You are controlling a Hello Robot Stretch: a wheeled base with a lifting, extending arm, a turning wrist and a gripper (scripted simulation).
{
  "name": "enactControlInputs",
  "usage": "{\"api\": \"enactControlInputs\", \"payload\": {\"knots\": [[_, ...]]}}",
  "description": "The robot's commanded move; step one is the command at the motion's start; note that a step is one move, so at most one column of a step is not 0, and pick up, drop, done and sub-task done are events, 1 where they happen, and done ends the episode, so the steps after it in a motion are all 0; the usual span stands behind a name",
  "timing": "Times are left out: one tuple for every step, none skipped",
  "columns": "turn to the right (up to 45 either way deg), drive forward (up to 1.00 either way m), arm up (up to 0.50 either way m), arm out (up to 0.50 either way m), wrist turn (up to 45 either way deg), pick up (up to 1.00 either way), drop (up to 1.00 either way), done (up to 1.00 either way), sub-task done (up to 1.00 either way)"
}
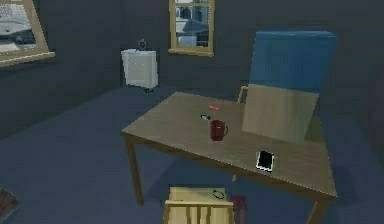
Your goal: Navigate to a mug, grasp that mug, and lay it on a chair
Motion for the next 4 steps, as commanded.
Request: {"api": "enactControlInputs", "payload": {"knots": [[0.0,0.25,0.00,0.00,0.0,0.00,0.00,0.00,0.00],[-45.0,0.00,0.00,0.00,0.0,0.00,0.00,0.00,0.00],[-30.0,0.00,0.00,0.00,0.0,0.00,0.00,0.00,0.00],[0.0,0.00,0.50,0.00,0.0,0.00,0.00,0.00,0.00]]}}
